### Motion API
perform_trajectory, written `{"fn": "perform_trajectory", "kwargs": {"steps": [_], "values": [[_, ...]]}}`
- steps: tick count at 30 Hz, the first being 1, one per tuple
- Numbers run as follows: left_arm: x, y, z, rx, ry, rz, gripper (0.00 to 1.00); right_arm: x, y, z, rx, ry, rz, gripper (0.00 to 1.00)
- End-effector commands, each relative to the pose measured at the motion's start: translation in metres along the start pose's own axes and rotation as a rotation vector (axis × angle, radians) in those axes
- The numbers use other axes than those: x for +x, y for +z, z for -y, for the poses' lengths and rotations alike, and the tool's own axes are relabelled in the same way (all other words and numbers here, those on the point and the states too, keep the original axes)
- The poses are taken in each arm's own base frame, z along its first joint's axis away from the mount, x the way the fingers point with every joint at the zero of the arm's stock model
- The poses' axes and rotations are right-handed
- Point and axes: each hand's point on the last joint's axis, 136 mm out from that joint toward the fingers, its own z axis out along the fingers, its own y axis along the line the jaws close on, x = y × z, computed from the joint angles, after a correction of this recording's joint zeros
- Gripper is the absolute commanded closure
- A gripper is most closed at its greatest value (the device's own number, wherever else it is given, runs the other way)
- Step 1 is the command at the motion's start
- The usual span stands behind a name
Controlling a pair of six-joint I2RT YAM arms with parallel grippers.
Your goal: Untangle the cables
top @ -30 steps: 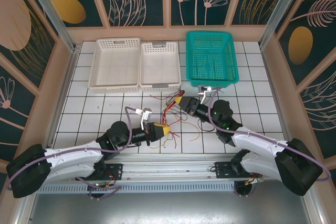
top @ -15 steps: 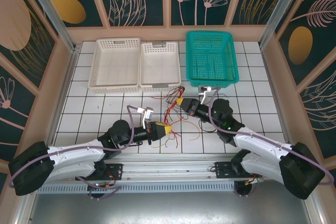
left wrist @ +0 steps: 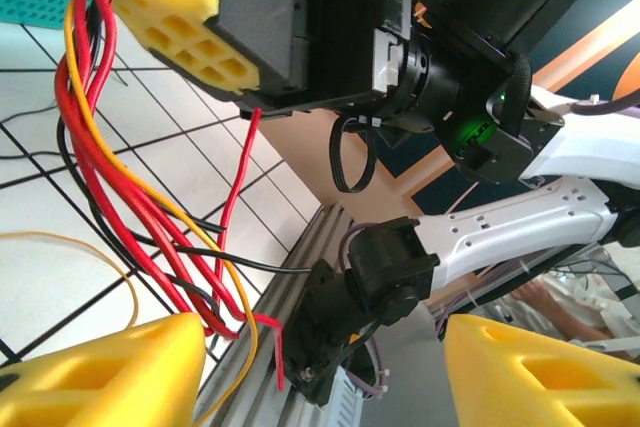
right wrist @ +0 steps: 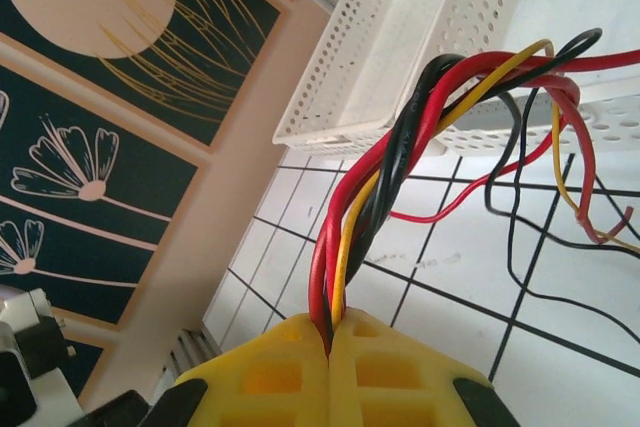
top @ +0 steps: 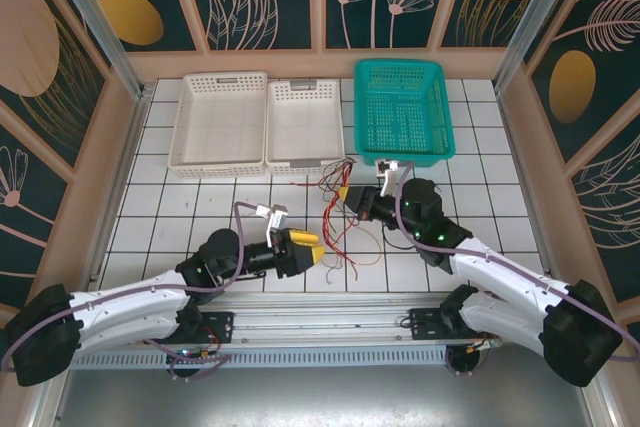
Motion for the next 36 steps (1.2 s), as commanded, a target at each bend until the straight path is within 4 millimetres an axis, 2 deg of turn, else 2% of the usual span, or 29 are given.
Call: {"fn": "perform_trajectory", "kwargs": {"steps": [1, 4, 9, 19, 27, 30, 36], "values": [[-0.006, -0.001, 0.004, -0.024, 0.039, -0.004, 0.26, -0.013, -0.003, -0.021, -0.054, -0.085, 0.008, 1.0], [-0.009, -0.004, 0.001, -0.065, 0.062, 0.003, 0.19, -0.009, -0.004, -0.033, -0.107, -0.121, -0.022, 1.0], [-0.011, -0.004, -0.013, -0.158, 0.099, -0.011, 0.16, -0.004, -0.01, -0.055, -0.21, -0.166, -0.06, 1.0], [-0.008, 0.011, -0.035, -0.265, 0.138, -0.07, 0.28, 0.012, -0.009, -0.079, -0.308, -0.203, -0.149, 1.0], [-0.013, 0.019, -0.035, -0.262, 0.144, -0.063, 0.49, 0.021, -0.005, -0.081, -0.317, -0.21, -0.193, 1.0], [-0.013, 0.02, -0.036, -0.258, 0.14, -0.063, 0.71, 0.023, -0.003, -0.08, -0.312, -0.21, -0.202, 1.0], [-0.011, 0.018, -0.037, -0.258, 0.129, -0.061, 0.95, 0.025, 0.002, -0.069, -0.253, -0.204, -0.215, 1.0]]}}
